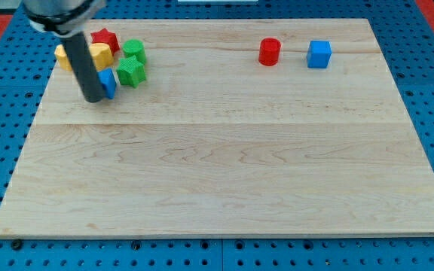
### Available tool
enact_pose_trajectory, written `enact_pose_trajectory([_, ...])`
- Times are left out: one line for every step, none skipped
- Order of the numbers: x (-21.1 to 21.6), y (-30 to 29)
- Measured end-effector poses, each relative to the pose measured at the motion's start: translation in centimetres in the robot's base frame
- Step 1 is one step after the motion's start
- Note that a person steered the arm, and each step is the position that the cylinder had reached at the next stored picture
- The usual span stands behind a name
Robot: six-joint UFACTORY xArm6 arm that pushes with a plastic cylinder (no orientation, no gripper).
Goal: Push the blue triangle a bit up
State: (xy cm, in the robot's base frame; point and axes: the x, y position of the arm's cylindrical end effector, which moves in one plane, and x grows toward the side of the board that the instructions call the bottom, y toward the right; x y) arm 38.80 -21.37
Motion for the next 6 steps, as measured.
enact_pose_trajectory([-0.1,-2.7])
enact_pose_trajectory([3.9,-2.7])
enact_pose_trajectory([2.3,4.4])
enact_pose_trajectory([-1.1,5.8])
enact_pose_trajectory([-2.5,5.0])
enact_pose_trajectory([-0.6,5.0])
